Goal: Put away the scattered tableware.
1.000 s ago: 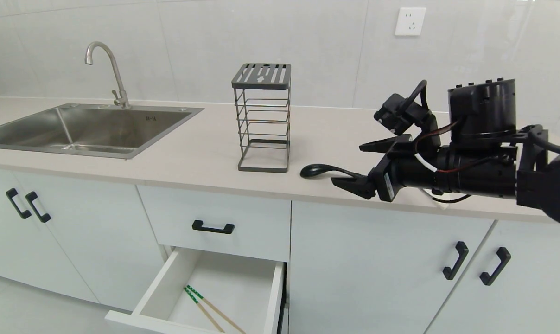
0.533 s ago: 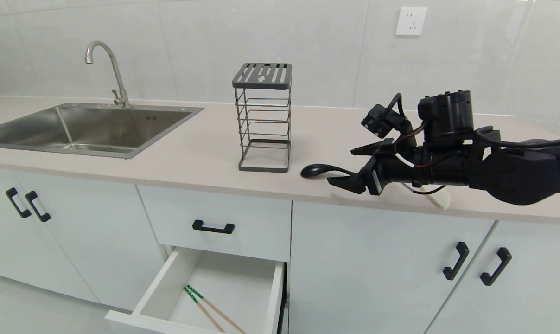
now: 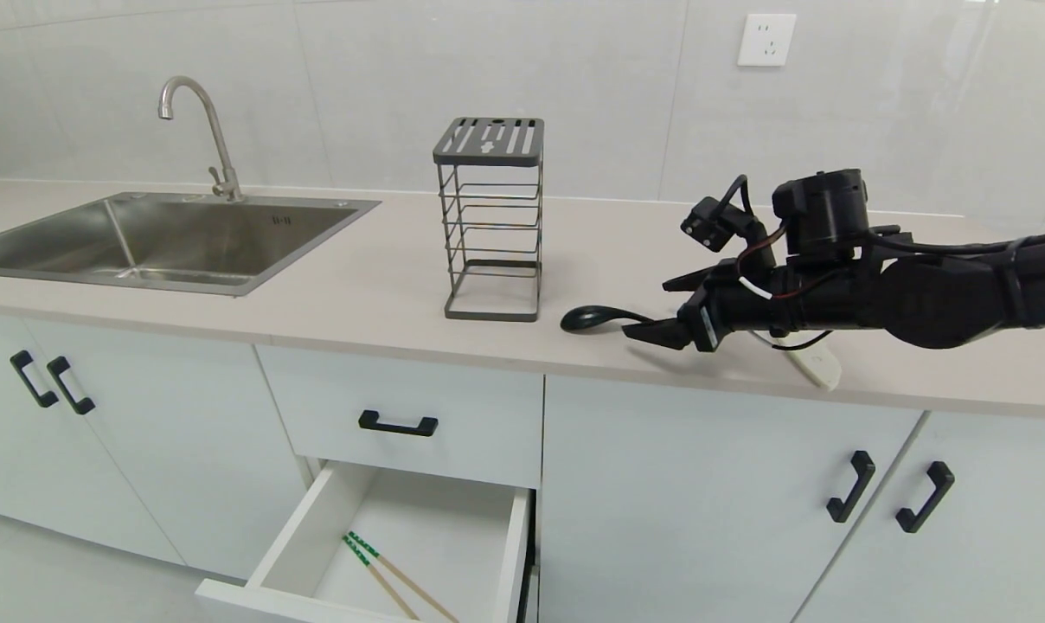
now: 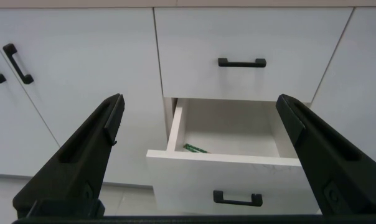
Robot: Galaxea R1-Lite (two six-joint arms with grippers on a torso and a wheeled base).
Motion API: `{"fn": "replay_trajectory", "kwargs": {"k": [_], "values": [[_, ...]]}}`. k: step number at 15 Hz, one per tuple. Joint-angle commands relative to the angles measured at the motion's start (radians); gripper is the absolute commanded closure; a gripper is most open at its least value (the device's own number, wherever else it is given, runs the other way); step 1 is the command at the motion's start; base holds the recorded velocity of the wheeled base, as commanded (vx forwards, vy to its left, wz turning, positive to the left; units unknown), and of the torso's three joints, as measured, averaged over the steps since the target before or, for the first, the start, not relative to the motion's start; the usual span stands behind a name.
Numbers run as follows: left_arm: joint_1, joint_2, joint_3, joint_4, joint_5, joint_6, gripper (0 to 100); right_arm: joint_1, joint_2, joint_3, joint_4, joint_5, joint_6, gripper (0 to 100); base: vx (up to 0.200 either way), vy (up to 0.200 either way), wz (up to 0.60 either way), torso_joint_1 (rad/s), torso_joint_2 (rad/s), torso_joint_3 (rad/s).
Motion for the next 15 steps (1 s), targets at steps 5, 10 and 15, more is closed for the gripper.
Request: {"fn": "replay_trajectory", "kwargs": {"k": [5, 10, 15], "values": [[0.000, 0.000, 0.000, 0.000, 0.000, 0.000, 0, 0.003, 0.067, -0.045, 0.014, 0.000, 0.001, 0, 0.000, 0.000, 0.00, 0.000, 0.00, 0.000], [0.000, 0.000, 0.000, 0.000, 0.000, 0.000, 0, 0.006, 0.101, -0.073, 0.014, 0.000, 0.003, 0, 0.000, 0.000, 0.00, 0.000, 0.00, 0.000], [0.000, 0.000, 0.000, 0.000, 0.000, 0.000, 0, 0.009, 0.113, -0.128, 0.094, -0.007, 0.006, 100, 0.000, 0.000, 0.00, 0.000, 0.00, 0.000]]}}
